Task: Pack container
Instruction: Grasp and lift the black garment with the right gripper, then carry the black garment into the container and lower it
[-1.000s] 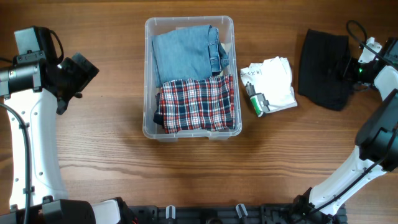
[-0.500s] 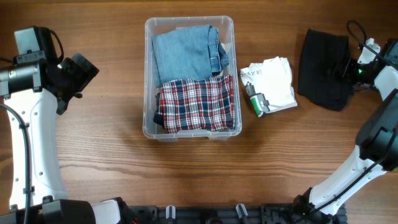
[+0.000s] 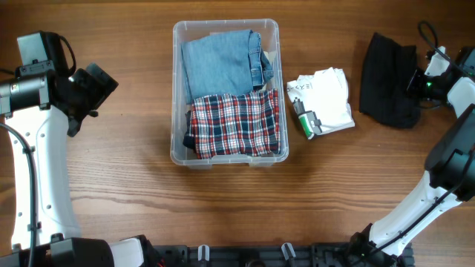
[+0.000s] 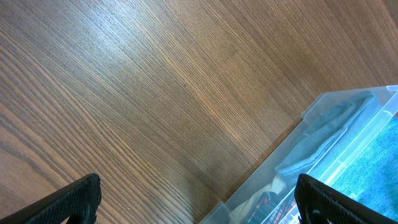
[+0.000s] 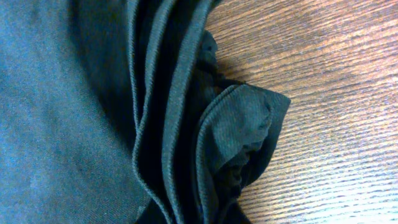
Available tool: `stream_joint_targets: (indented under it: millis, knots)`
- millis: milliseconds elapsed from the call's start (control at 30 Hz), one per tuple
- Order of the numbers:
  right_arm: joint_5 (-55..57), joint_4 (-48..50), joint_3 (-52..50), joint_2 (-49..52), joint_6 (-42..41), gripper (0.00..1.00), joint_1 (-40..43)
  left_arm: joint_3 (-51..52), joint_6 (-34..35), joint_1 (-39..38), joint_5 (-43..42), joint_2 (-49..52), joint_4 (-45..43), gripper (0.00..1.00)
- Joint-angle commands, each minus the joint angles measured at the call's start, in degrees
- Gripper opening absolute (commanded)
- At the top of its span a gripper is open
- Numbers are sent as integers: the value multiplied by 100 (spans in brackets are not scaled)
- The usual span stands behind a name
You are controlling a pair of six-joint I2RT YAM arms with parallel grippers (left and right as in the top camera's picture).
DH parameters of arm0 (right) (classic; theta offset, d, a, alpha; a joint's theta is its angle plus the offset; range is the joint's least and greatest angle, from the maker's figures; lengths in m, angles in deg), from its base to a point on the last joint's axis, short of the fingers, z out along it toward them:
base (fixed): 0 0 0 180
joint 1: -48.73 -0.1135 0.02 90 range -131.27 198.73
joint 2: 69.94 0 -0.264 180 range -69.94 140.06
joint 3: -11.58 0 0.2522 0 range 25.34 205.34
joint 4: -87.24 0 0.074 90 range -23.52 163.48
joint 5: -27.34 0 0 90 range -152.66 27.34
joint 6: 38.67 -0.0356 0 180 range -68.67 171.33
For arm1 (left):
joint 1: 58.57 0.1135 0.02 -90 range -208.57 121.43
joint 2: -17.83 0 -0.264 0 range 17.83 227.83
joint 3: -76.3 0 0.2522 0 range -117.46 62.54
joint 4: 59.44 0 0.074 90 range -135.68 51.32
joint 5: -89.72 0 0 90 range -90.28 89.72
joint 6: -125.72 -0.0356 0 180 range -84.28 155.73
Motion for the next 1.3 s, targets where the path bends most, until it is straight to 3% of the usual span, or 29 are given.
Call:
stream_joint_targets:
  millis: [0,200,433,633,867,1067,1267]
  knots:
    - [184,-96,-87,-120,28,4,-26,-50,-2,31,-26,-17,0,100]
    - [177,-37,-63,-1082,-728,4,-26,-50,-2,31,-26,-17,2,100]
    - [-238,4,-63,-2625,-994,4,-166,-50,-2,31,-26,-17,0,100]
    - [-1252,81,-63,-3593,-1633,4,-988,-50,-2,31,-26,-17,0,100]
    - [-1255,520,-63,-3578,-2479,4,-2765,-50,-2,31,-26,-17,0,100]
    - [-22,1207,-66,-3244,-2780,4,-4441,-50,-2,31,-26,-17,0,100]
    - [511,1646,-66,-2618,-2935,4,-5333,-50,-2,31,-26,-17,0,100]
